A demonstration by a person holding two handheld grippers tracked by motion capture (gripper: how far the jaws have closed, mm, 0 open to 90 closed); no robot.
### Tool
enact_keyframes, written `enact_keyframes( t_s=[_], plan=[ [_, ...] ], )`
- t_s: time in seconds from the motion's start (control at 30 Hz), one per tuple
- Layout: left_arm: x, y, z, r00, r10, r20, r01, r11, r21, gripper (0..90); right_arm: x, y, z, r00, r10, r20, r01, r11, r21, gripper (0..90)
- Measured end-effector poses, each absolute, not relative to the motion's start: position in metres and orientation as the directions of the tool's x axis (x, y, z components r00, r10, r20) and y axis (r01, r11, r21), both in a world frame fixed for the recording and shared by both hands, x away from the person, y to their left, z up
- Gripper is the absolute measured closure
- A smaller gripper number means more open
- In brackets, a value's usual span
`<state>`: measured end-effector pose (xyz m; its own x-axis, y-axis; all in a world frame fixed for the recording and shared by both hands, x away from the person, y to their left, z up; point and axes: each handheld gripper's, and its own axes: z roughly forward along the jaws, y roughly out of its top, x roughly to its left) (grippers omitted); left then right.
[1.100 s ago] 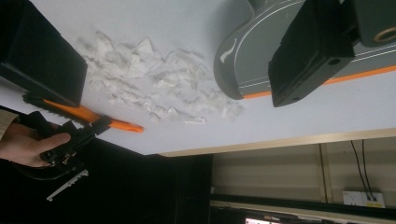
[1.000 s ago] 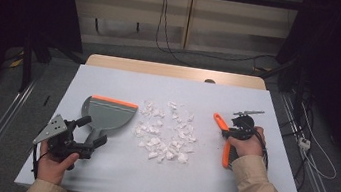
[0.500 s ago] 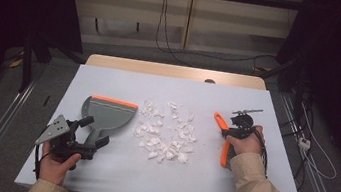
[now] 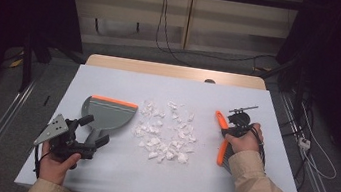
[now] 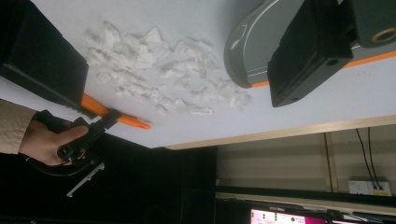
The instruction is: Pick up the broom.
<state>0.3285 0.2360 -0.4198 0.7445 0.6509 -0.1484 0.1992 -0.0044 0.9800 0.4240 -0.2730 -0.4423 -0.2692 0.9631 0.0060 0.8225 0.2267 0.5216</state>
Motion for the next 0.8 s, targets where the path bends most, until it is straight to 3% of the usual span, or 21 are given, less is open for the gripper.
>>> enact_keyframes(
  t_s=[0.4, 0.8],
  plan=[
    [0.328, 0.235, -0.42, 0.741, 0.655, -0.146, 0.197, -0.005, 0.98, 4.7, 0.42, -0.279, -0.439, -0.281, 0.959, 0.031, 0.784, 0.211, 0.584, 71.2],
    [0.326, 0.226, -0.414, 0.748, 0.645, -0.156, 0.197, 0.008, 0.98, 4.7, 0.387, -0.297, -0.407, -0.271, 0.96, 0.076, 0.575, 0.098, 0.812, 71.1]
  ],
)
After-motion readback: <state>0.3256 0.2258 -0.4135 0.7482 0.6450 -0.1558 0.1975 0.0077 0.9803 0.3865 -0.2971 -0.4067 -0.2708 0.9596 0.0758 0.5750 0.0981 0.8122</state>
